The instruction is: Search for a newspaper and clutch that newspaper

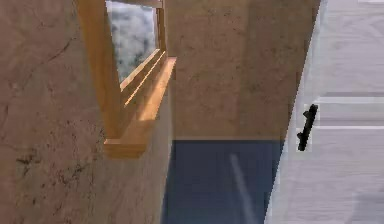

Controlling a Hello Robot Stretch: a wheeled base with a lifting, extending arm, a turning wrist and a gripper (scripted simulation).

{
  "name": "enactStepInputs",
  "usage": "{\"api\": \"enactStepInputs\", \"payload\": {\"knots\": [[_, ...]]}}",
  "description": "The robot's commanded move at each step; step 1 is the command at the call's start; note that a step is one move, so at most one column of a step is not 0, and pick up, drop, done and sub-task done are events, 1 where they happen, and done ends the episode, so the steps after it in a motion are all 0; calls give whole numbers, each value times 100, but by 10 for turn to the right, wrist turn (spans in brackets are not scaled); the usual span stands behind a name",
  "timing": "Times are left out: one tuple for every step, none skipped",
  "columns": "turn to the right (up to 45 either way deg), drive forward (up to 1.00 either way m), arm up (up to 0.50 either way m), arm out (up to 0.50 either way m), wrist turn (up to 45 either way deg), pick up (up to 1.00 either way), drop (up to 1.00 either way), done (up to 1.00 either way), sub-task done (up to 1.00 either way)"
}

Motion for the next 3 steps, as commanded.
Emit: {"api": "enactStepInputs", "payload": {"knots": [[120, 0, 0, 0, 0, 0, 0, 0, 0], [0, 100, 0, 0, 0, 0, 0, 0, 0], [90, 0, 0, 0, 0, 0, 0, 0, 0]]}}
